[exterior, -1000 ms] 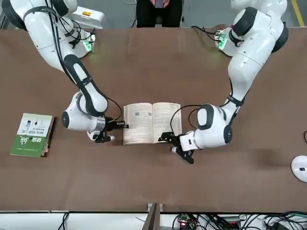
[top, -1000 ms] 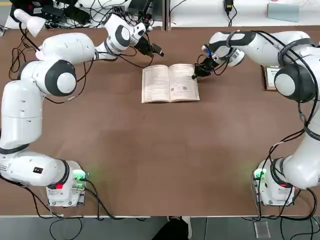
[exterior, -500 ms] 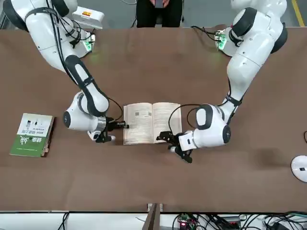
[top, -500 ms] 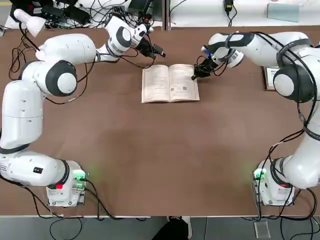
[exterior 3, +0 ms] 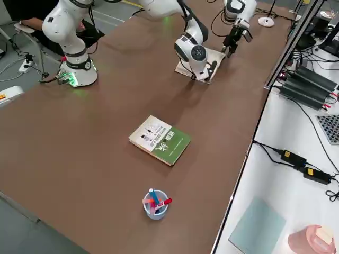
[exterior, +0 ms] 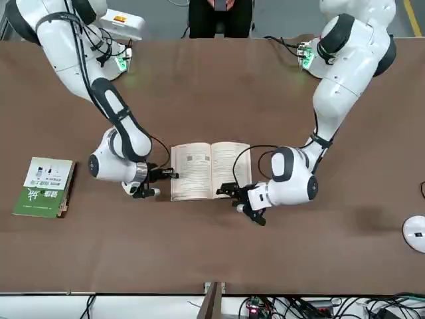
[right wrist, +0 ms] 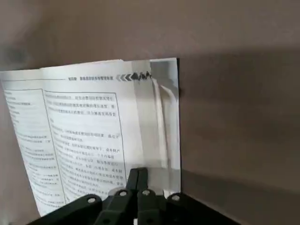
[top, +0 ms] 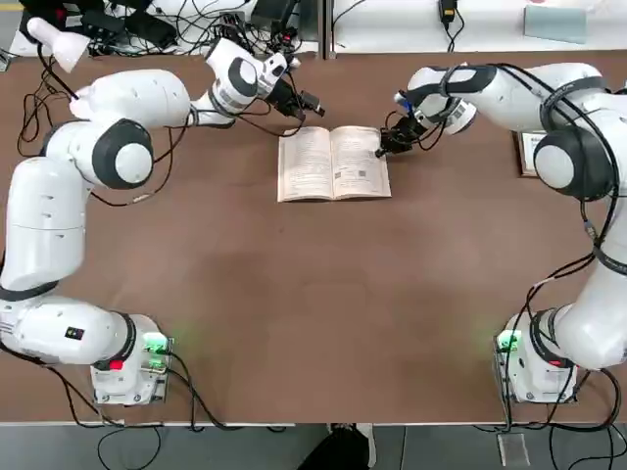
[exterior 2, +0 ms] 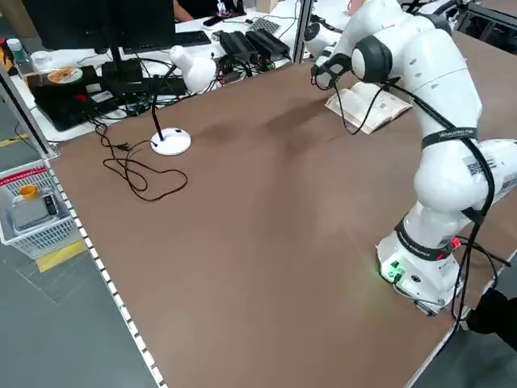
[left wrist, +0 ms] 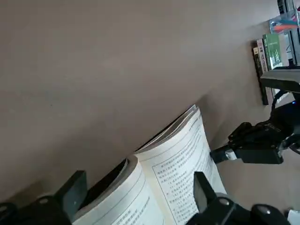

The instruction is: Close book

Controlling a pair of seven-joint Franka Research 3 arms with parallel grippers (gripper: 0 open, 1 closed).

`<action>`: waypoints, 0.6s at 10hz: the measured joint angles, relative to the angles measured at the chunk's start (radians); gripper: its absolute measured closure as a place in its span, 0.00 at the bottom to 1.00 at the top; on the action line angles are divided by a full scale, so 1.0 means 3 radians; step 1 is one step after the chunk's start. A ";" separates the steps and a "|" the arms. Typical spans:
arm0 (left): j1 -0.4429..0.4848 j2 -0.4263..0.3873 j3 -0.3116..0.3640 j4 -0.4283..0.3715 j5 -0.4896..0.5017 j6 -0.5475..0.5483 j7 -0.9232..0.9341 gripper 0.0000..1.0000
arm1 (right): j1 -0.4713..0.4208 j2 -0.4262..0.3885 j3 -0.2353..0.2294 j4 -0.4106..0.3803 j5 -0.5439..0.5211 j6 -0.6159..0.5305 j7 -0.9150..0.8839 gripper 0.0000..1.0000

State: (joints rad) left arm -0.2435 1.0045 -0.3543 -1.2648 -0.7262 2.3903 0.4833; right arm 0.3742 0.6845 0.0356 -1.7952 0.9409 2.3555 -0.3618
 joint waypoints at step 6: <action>0.0027 0.0073 -0.0001 0.0006 -0.0180 0.0000 0.0063 0.00 | 0.0002 0.0020 0.0000 0.0000 0.0000 0.0016 -0.0054 0.99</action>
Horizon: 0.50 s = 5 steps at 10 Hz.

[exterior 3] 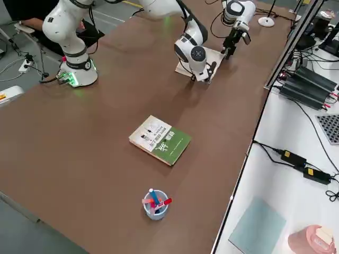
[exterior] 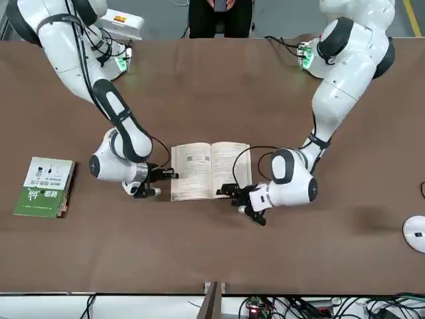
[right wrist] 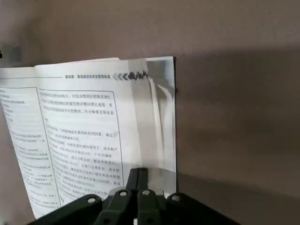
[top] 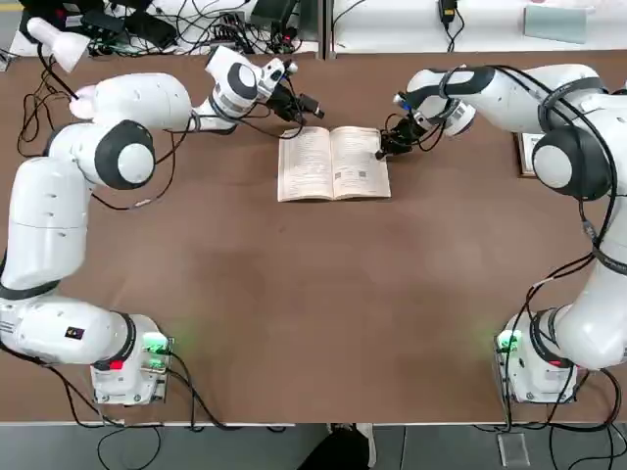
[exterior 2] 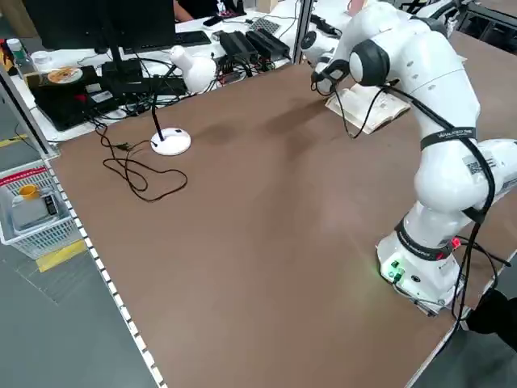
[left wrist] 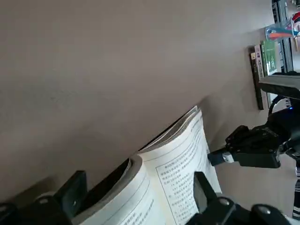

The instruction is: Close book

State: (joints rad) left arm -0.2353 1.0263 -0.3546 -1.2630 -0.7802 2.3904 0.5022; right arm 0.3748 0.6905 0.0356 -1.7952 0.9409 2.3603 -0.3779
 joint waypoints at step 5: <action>0.0055 0.0032 0.0000 0.0004 -0.0001 0.0000 0.0088 0.00 | 0.0000 0.0000 0.0000 0.0000 0.0000 0.0001 -0.0008 0.99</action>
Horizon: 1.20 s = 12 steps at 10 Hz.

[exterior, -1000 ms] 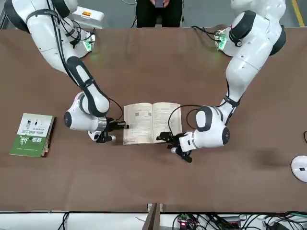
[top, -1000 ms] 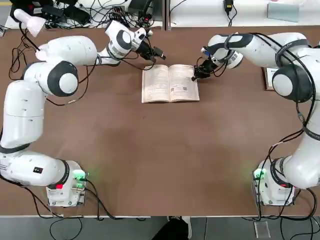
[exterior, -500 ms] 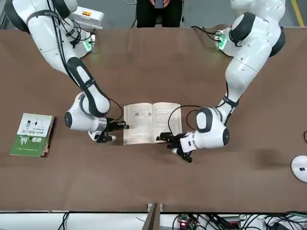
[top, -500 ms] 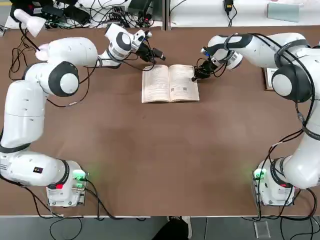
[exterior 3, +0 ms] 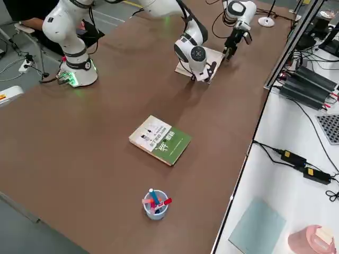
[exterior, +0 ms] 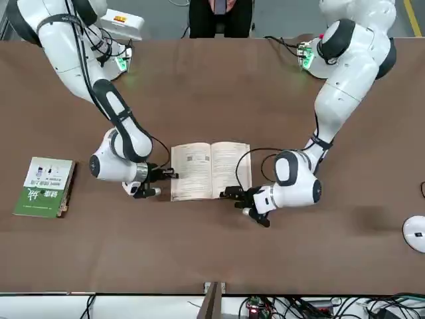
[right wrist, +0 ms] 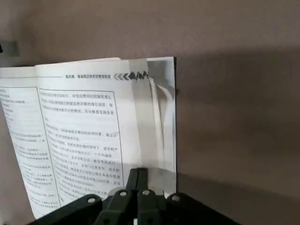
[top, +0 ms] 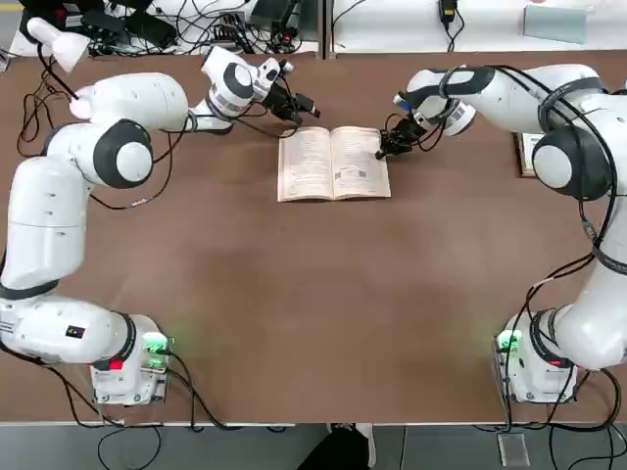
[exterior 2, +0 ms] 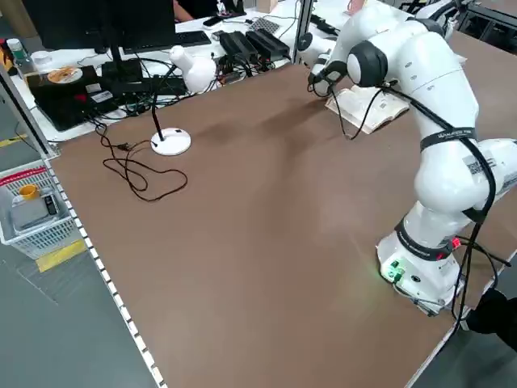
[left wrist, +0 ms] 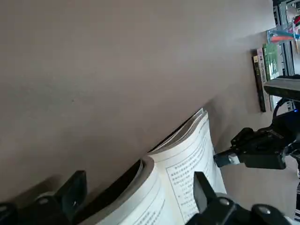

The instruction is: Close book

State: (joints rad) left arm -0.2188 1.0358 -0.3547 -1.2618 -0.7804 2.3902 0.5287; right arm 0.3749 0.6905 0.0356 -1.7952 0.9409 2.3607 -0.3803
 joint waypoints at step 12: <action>0.0004 0.0090 0.0001 0.0038 -0.0001 -0.0194 0.0662 0.00 | 0.0000 0.0000 -0.0004 0.0000 0.0000 0.0000 -0.0001 0.99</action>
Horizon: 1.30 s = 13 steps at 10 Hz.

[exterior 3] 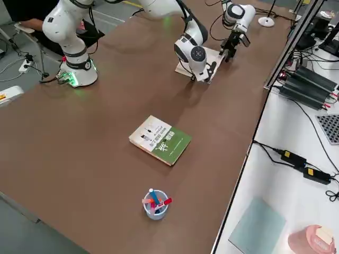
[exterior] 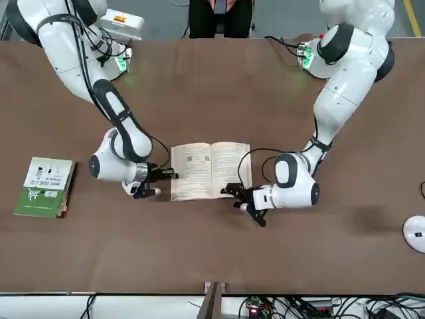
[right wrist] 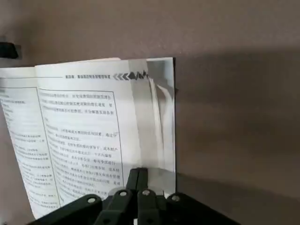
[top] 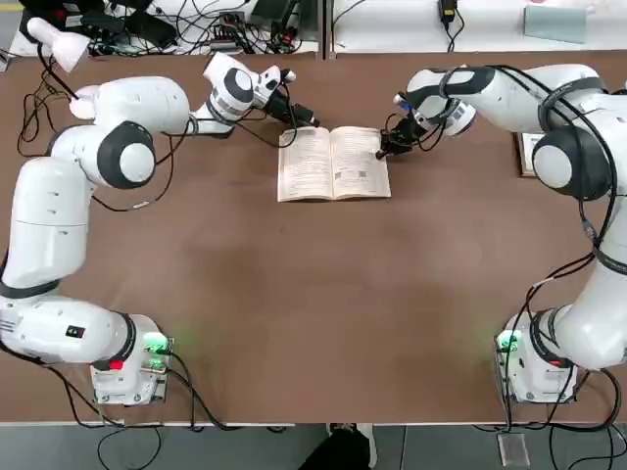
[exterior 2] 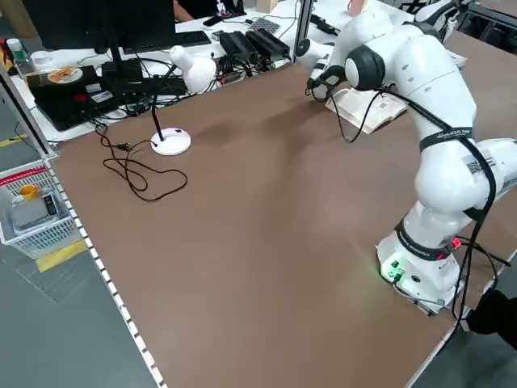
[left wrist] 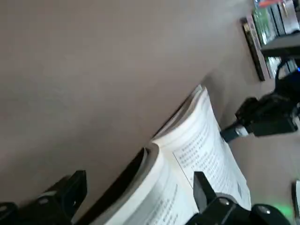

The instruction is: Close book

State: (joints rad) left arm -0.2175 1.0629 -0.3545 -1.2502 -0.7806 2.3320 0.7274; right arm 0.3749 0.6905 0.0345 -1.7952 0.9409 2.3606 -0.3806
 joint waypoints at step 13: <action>0.0007 0.0003 0.0015 0.0026 0.0000 -0.0345 0.0136 0.00 | 0.0000 0.0000 -0.0004 0.0000 0.0000 0.0000 0.0000 0.99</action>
State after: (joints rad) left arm -0.2155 1.0637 -0.3499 -1.2424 -0.7806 2.2283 0.7681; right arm 0.3749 0.6905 0.0334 -1.7952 0.9409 2.3606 -0.3807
